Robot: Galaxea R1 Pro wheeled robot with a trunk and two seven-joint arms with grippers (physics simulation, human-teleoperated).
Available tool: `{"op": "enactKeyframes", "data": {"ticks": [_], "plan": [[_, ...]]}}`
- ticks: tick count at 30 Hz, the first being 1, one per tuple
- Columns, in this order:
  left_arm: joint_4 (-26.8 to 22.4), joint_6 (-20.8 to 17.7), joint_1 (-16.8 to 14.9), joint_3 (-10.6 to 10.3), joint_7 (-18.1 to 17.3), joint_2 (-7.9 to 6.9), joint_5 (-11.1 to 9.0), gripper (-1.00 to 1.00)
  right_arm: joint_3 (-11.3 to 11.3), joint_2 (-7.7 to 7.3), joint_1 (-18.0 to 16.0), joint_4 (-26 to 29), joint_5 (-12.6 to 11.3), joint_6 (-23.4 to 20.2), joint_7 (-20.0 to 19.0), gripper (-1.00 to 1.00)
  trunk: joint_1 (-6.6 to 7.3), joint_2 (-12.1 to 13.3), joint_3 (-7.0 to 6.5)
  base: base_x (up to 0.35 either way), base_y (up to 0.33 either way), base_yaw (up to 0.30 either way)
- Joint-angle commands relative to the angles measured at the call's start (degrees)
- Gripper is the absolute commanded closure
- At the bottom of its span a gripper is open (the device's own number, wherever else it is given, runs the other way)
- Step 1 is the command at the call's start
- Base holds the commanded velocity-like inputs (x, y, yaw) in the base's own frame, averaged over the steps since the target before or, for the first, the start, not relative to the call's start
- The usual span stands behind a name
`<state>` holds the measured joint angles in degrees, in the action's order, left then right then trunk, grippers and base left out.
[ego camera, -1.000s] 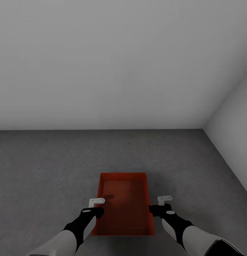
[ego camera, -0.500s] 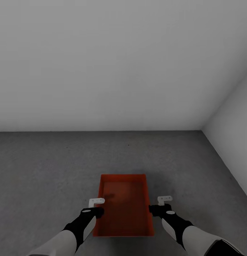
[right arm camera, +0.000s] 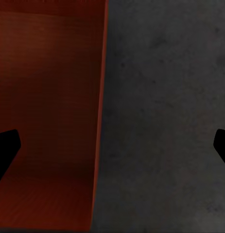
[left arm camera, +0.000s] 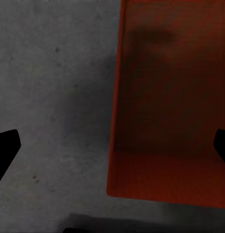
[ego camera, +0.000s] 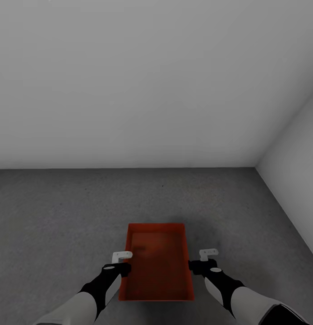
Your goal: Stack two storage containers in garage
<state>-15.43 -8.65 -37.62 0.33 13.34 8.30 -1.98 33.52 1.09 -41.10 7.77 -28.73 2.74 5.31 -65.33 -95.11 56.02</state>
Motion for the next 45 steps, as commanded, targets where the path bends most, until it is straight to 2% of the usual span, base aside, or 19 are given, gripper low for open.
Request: {"op": "enactKeyframes", "data": {"ticks": [1, 19, 30, 45], "plan": [[-0.14, -0.31, 0.01, 0.02, 0.17, 0.03, -0.21, -1.00, 0.49, 0.05, -0.03, -0.03, -0.54, 0.18, 0.23, -1.00, 0.23, 0.40, -0.15, 0.000, 0.000, 0.000], [-0.21, -0.31, 0.01, 0.02, 0.09, 0.05, -0.21, -1.00, 0.48, 0.03, -0.03, -0.03, -0.54, 0.33, 0.23, -1.00, 4.18, 7.62, -3.38, 0.000, 0.000, 0.000], [-0.31, -0.20, 0.01, 0.02, 0.02, 0.05, -0.21, -1.00, 0.41, 0.15, -0.03, -0.03, -0.59, 0.25, 0.30, -1.00, 4.18, 7.62, -3.43, 0.000, 0.000, -0.008], [-0.30, -0.11, 0.01, 0.02, 0.02, -0.01, -0.21, -1.00, 0.40, 0.24, -0.03, -0.03, -0.54, 0.25, 0.31, -1.00, 4.18, 7.62, -4.57, 0.000, 0.000, -0.042]]}}
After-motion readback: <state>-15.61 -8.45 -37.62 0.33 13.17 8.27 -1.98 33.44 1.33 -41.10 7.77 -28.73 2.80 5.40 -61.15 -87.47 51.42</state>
